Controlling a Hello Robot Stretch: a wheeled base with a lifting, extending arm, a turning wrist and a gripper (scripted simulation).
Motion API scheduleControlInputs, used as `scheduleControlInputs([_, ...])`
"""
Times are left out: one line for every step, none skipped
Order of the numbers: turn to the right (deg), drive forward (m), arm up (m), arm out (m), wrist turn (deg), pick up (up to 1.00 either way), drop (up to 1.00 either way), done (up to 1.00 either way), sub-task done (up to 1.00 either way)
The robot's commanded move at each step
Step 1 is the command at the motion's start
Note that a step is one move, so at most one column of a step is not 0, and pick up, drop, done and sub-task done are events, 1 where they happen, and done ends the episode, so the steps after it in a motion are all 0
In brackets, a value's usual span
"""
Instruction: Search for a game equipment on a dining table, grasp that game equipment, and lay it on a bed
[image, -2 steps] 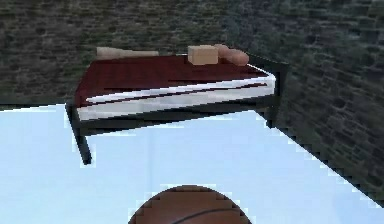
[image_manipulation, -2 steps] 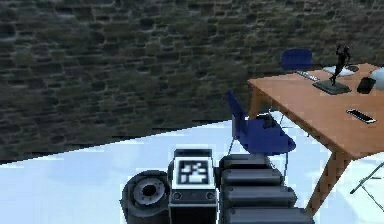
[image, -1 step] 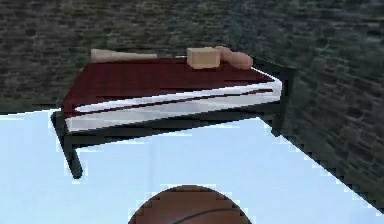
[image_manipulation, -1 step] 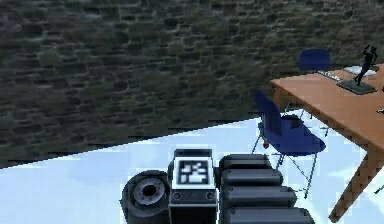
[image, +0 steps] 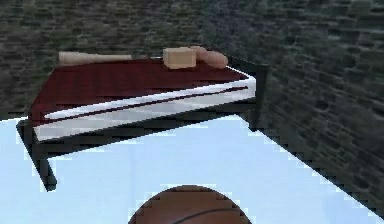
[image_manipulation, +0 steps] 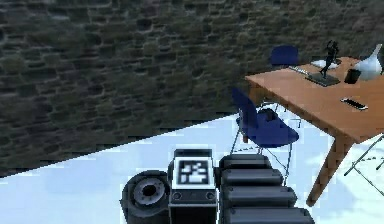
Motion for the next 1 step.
scheduleControlInputs([0.0,1.00,0.00,0.00,0.0,0.00,0.00,0.00,0.00])
